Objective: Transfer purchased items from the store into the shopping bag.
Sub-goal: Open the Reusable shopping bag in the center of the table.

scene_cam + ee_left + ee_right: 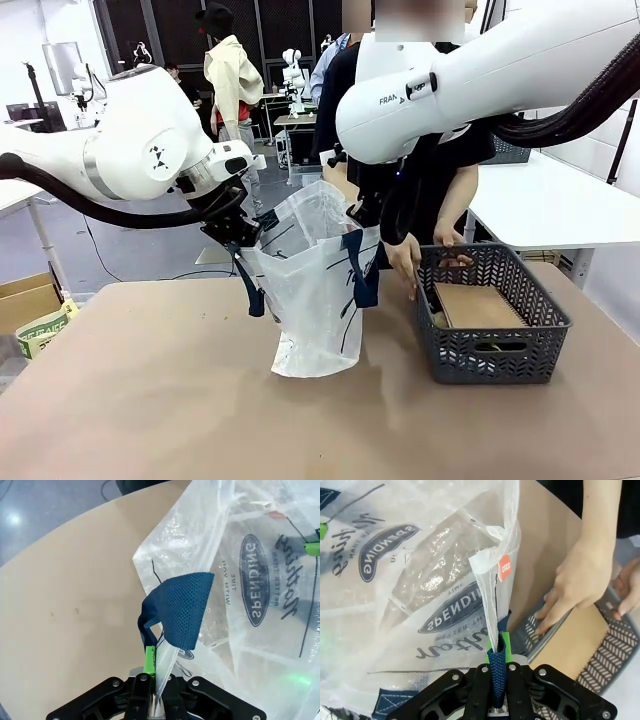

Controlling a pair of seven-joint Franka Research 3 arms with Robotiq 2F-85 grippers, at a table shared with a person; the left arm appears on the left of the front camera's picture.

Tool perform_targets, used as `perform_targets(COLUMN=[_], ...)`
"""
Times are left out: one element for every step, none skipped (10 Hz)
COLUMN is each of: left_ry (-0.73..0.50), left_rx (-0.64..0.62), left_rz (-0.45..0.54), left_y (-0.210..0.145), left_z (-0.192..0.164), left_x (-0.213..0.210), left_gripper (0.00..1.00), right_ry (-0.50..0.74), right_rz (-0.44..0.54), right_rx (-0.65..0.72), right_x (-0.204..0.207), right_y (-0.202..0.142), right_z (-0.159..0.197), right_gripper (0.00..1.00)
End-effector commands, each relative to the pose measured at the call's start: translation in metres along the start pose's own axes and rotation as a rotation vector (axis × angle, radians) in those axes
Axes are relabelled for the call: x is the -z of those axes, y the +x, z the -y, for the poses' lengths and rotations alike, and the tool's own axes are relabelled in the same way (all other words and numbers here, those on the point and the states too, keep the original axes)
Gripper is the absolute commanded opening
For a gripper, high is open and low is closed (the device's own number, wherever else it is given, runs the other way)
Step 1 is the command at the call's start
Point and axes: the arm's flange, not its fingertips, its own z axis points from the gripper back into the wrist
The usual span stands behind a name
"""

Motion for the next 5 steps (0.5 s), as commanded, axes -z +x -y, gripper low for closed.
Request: perform_targets(left_ry=[-0.026,-0.037,-0.036,-0.031,-0.029], left_rx=[0.064,0.107,0.121,0.142,0.195], left_rz=[0.023,0.024,0.021,0.007,-0.001], left_y=[0.0008,-0.0013,-0.0034,-0.0055,-0.0083], left_z=[-0.0056,-0.0065,-0.0081,-0.0092,-0.0081], left_x=[0.0012,0.0006,0.0014,0.0017,0.0026], left_gripper=[0.00,0.00,0.00,0.00,0.00], right_ry=[0.014,0.017,0.021,0.026,0.034], right_rz=[0.020,0.017,0.015,0.016,0.020], right_rx=[-0.006,-0.005,-0.004,-0.004,-0.008], right_x=[0.0060,0.0072,0.0080,0.0083,0.0078], right_y=[-0.0046,-0.0039,-0.0030,-0.0024,-0.0016], right_z=[-0.0031,-0.0024,-0.0012,-0.0001,0.0016], right_gripper=[0.00,0.00,0.00,0.00,0.00])
